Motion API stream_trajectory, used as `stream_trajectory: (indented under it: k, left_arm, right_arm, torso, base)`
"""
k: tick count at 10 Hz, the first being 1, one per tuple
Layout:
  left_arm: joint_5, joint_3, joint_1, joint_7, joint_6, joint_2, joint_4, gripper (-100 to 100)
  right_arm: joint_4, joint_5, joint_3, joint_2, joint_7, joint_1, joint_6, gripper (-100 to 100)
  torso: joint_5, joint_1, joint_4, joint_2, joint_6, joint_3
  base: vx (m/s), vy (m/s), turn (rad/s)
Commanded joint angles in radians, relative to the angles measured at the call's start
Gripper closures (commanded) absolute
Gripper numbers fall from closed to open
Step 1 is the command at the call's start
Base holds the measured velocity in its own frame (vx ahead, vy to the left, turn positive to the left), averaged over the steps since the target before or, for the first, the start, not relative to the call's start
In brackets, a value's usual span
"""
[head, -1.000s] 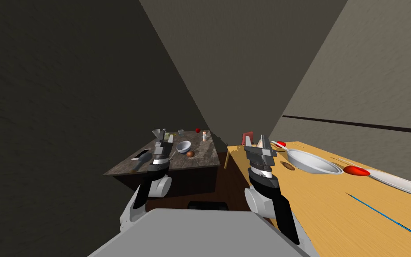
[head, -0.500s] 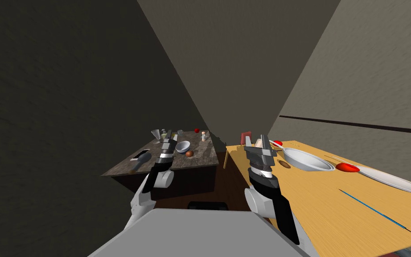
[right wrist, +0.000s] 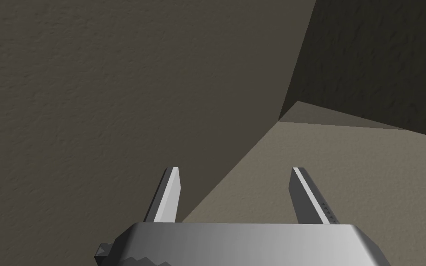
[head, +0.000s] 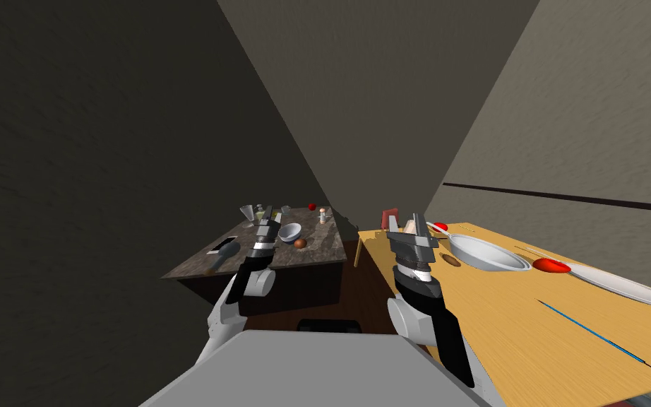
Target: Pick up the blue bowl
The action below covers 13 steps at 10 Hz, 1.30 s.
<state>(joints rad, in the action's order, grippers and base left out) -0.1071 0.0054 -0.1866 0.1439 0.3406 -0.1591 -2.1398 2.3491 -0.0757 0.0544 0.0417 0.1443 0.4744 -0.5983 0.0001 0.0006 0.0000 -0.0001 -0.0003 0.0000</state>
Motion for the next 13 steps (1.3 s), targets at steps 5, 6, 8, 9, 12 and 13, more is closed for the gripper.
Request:
stream_trajectory:
  k: [5, 6, 8, 9, 12, 13]
  left_arm:
    - [-0.006, 0.007, 0.047, 0.001, -0.049, -0.015, 0.047, -100]
    - [-0.006, 0.007, 0.047, 0.001, -0.049, -0.015, 0.047, -100]
    - [-0.012, 0.014, 0.097, 0.001, -0.1, -0.031, 0.097, -100]
    - [-0.012, 0.014, 0.097, 0.001, -0.1, -0.031, 0.097, -100]
    - [-0.012, 0.014, 0.097, 0.001, -0.1, -0.031, 0.097, -100]
    - [-0.012, 0.014, 0.097, 0.001, -0.1, -0.031, 0.097, -100]
  right_arm:
    - [0.0, 0.0, 0.0, 0.0, 0.0, 0.0, 0.0, 0]
    - [0.0, 0.0, 0.0, 0.0, 0.0, 0.0, 0.0, 0]
    - [0.0, 0.0, 0.0, 0.0, 0.0, 0.0, 0.0, 0]
    - [0.0, 0.0, 0.0, 0.0, 0.0, 0.0, 0.0, 0]
    - [0.0, 0.0, 0.0, 0.0, 0.0, 0.0, 0.0, 0]
    - [0.0, 0.0, 0.0, 0.0, 0.0, 0.0, 0.0, 0]
  torso:
    - [0.0, -0.001, 0.0, 0.0, 0.0, 0.0]
    - [0.0, -0.001, 0.0, 0.002, 0.0, 0.001]
    - [0.0, -0.001, 0.0, 0.002, 0.0, 0.001]
    - [0.0, -0.001, 0.0, 0.0, 0.0, 0.0]
    - [0.0, 0.0, 0.0, 0.0, 0.0, 0.0]
    - [0.0, -0.001, 0.0, 0.001, 0.0, 0.0]
  base:
    - [-0.014, -0.009, -0.018]
    - [-0.063, -0.022, -0.015]
    - [-0.008, -0.005, -0.014]
    - [0.0, 0.0, 0.0]
    - [0.0, 0.001, 0.002]
    - [0.0, 0.0, 0.0]
